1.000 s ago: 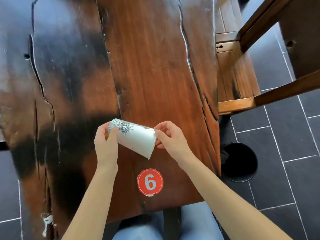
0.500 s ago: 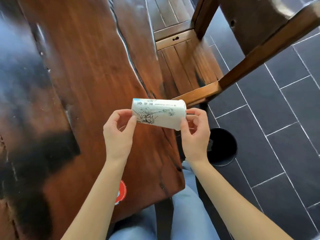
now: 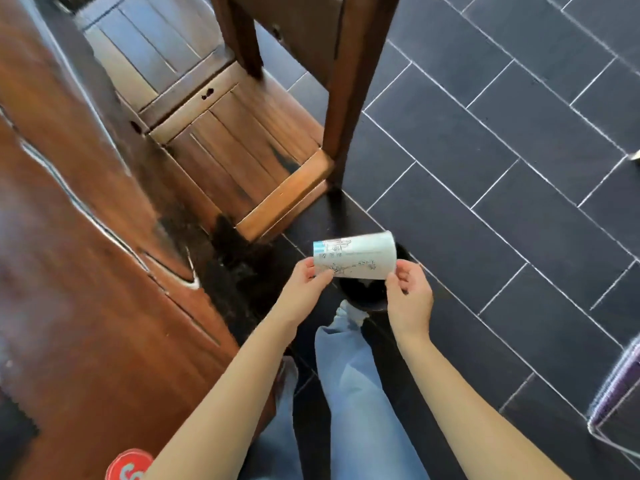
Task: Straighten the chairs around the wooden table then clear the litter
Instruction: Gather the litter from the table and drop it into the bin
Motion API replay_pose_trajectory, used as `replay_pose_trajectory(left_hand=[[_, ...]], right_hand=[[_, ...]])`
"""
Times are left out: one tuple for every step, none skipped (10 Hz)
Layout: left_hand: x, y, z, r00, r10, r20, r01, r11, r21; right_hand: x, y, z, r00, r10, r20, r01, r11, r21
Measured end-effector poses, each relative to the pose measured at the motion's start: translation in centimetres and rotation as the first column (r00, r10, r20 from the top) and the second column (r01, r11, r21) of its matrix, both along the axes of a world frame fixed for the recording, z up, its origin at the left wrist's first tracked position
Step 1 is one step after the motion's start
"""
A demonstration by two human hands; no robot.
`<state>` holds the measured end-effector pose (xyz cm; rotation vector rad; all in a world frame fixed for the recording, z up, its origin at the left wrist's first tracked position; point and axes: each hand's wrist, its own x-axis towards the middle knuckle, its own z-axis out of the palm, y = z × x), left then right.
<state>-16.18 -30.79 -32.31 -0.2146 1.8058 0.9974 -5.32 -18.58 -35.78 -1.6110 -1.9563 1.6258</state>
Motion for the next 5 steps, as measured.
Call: replay_pose_trajectory(left_hand=[[1.5,3.5,-2.3,0.992,-0.014,0.123,0.018,0.999,-0.026],[2.5,6.2,-3.7,0.981,-0.002,0.196,0.015,0.998,-0.065],[2.6,7.6,-5.1,0.972,-0.017,0.235,0.046,0.992,-0.115],[2.7,7.8,-5.8,0.968,-0.083,0.238,0.116,0.985,-0.128],[2.6,7.2,-5.6,0.972,-0.157,0.173,0.185,0.969,-0.162]], right_hand=[[2.5,2.0,-2.0,0.994,-0.018,0.104,0.028,0.995,-0.100],[4.3,3.7,-3.0,0.988,-0.018,0.153,0.048,0.980,-0.195],[5.3,4.9,-4.0,0.980,-0.017,0.198,0.067,0.966,-0.250],[6.0,5.6,-5.5,0.968,-0.043,0.245,0.116,0.949,-0.293],[6.0,6.2,-5.9,0.966,-0.068,0.251,0.144,0.943,-0.300]])
